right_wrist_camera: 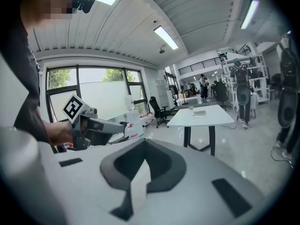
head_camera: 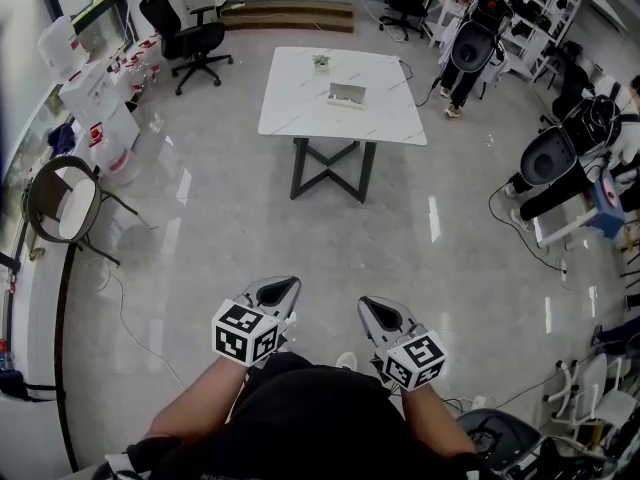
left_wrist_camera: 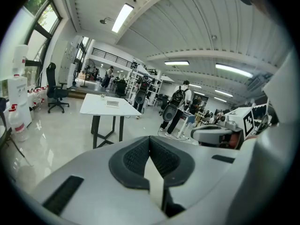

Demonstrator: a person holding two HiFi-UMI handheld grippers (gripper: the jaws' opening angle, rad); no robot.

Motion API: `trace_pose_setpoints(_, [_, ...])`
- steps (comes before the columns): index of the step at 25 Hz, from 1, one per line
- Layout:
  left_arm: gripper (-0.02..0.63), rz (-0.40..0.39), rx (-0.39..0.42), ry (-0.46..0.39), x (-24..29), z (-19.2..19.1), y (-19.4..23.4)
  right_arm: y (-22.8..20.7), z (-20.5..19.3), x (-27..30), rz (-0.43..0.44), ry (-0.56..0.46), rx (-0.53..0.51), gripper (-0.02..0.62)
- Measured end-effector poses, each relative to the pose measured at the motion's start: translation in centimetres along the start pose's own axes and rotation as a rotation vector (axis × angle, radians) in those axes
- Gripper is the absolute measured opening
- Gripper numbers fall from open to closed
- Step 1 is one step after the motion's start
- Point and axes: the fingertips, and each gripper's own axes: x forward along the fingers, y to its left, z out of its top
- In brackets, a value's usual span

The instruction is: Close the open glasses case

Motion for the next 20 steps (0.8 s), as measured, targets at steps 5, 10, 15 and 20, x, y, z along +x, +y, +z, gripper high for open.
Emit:
trace_pose_setpoints(5, [0.003,-0.017,-0.022,0.005,-1.1,-0.1,2.0,1.4,0.3,2.1,-0.004,-0.005,-0.001,0.002])
trace_pose_setpoints(10, [0.003,-0.005,0.047,0.007,-2.6,0.5,4.7,3.1,0.8,4.3,-0.018,-0.01,-0.01,0.002])
trace_pose_setpoints(15, [0.003,-0.031,0.068,0.024,-3.0,0.2,6.3,4.3,1.1,5.7,-0.033,-0.02,-0.026,0.002])
trace_pose_setpoints(20, [0.003,-0.058,0.064,0.034,-2.6,0.1,6.6,4.0,0.3,5.9,-0.055,0.004,0.002,0.002])
